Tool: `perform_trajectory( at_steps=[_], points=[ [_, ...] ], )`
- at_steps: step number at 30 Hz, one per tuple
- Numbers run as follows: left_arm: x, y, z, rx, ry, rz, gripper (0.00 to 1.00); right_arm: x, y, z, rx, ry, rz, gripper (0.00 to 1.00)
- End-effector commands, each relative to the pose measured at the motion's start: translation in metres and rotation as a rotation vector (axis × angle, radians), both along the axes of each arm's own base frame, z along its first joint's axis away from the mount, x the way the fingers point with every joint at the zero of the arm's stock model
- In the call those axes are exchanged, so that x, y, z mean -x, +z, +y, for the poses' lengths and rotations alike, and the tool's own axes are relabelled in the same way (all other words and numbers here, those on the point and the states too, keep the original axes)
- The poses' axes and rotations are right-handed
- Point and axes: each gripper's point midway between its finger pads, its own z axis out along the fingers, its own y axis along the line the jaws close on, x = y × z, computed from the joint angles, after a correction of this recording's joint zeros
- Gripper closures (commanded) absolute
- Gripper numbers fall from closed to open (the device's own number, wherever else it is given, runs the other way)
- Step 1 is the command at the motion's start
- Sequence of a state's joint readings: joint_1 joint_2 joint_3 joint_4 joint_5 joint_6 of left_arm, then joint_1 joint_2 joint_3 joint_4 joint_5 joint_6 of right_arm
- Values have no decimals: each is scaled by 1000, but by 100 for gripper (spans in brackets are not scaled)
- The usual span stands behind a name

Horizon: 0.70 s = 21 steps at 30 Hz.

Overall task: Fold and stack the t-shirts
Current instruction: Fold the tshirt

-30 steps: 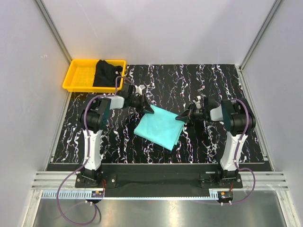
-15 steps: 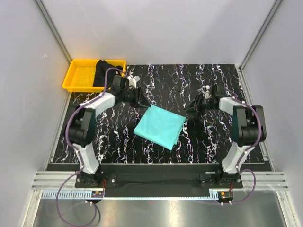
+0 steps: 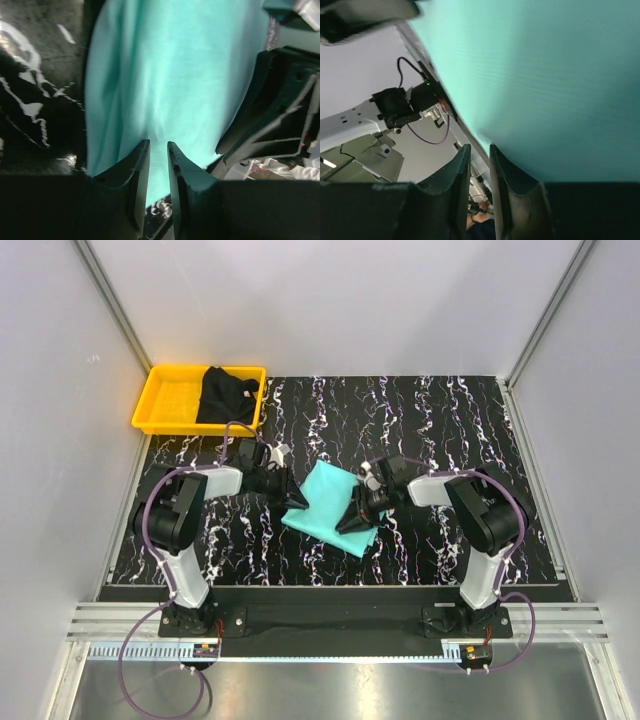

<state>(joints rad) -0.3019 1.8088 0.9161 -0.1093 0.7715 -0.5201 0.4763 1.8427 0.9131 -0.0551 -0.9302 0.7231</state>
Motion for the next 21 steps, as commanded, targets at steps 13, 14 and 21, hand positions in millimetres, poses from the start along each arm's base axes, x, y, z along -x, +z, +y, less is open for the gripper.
perform_trajectory(
  at_steps=[13, 14, 21],
  points=[
    [19, 20, 13, -23, 19, -95, 66, 43, -10, -54, 93, -106, 55, 75],
    [21, 24, 12, -16, 23, -96, 65, 37, 2, -52, 81, -109, 23, 74],
    [32, 9, 17, -30, 54, -50, 63, 31, 12, -9, 75, -7, -5, 68]
  ],
)
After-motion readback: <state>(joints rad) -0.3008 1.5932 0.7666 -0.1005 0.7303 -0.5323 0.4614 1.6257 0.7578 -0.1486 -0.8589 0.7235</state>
